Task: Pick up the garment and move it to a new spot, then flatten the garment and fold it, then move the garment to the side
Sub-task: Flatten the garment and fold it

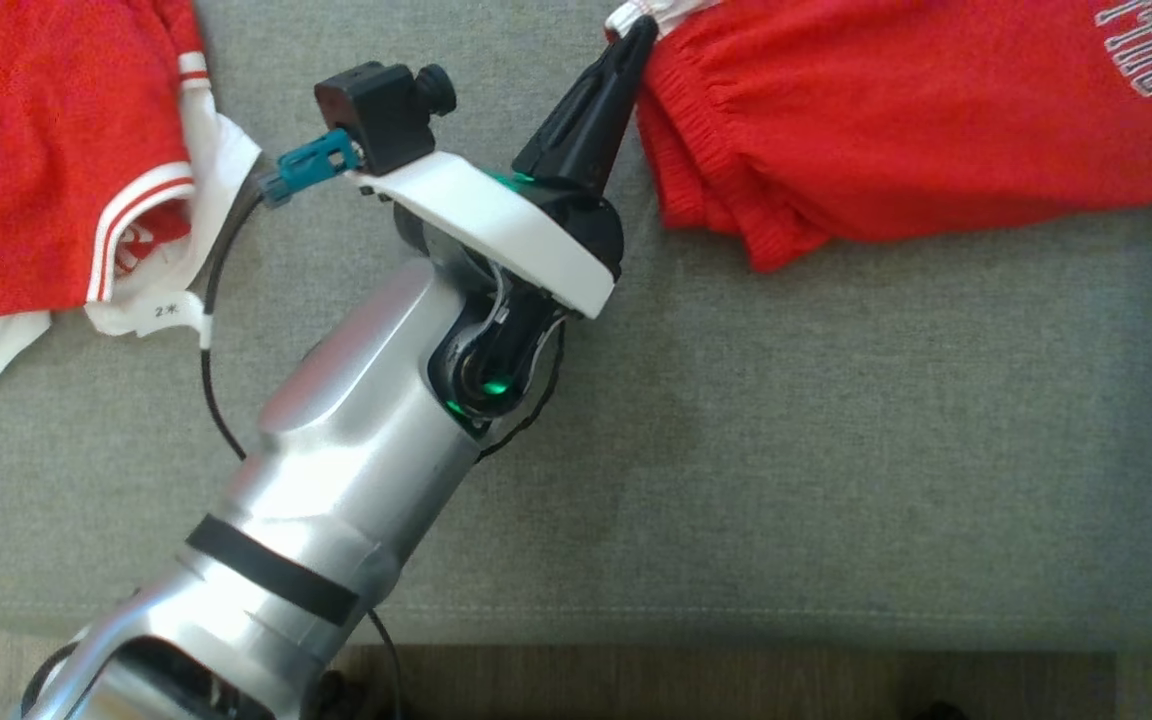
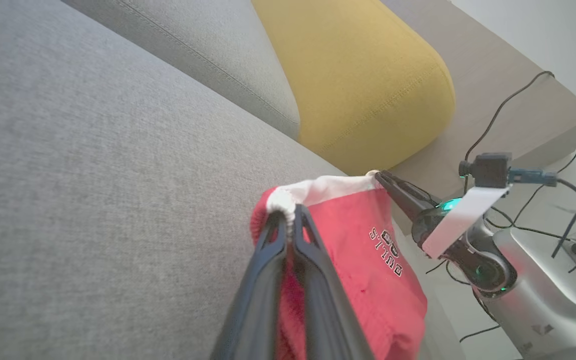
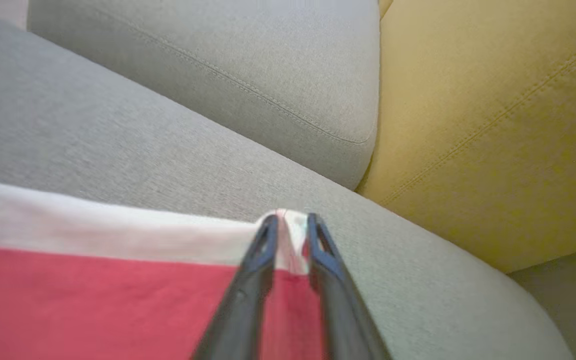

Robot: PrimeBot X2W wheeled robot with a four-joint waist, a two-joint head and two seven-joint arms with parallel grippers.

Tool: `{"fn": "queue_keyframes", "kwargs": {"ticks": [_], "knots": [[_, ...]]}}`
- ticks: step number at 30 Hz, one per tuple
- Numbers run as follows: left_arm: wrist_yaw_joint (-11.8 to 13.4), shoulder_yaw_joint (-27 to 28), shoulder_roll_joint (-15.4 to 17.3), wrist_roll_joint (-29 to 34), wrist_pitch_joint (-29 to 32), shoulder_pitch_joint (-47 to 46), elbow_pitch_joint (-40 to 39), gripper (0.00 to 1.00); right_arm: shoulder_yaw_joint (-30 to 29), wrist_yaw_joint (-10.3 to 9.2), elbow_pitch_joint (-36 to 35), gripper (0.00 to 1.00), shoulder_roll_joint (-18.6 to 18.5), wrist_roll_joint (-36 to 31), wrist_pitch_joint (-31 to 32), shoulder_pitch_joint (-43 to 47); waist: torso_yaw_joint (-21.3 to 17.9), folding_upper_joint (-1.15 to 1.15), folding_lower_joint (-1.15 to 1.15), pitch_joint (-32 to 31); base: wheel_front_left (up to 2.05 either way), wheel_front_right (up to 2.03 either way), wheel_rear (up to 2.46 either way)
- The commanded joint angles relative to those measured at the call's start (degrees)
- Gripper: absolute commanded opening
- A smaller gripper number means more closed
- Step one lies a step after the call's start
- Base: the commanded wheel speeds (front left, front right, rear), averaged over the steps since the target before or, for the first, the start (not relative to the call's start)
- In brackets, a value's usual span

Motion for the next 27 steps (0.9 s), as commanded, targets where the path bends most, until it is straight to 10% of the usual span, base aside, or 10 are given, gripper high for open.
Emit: {"fn": "queue_keyframes", "kwargs": {"ticks": [1,17,25,27], "knots": [[0.01,2.08,1.02,0.82,-0.28,0.49,0.04,1.00,-0.77,-0.02,-0.56,1.00,1.83,1.41,-2.02,-0.26,-0.21,0.00,-0.01,-0.53,0.00,0.00,0.00],[8.23,12.65,1.01,33.28,-0.28,16.03,-20.47,1.00,-6.72,-0.02,10.59,1.00,1.40,13.54,-0.65,5.24,0.73,0.00,-0.01,-4.51,0.00,0.00,0.00],[9.38,12.66,1.01,39.01,-0.28,24.53,-28.75,1.00,-7.32,-0.02,19.26,1.00,0.54,10.39,3.06,2.98,4.62,0.00,-0.01,-4.95,0.00,0.00,0.00],[9.55,12.68,1.01,38.88,-0.28,25.60,-29.41,1.00,-6.50,-0.02,21.62,0.44,1.48,10.75,4.57,3.00,5.21,0.00,-0.01,-5.58,0.00,0.00,0.00]]}}
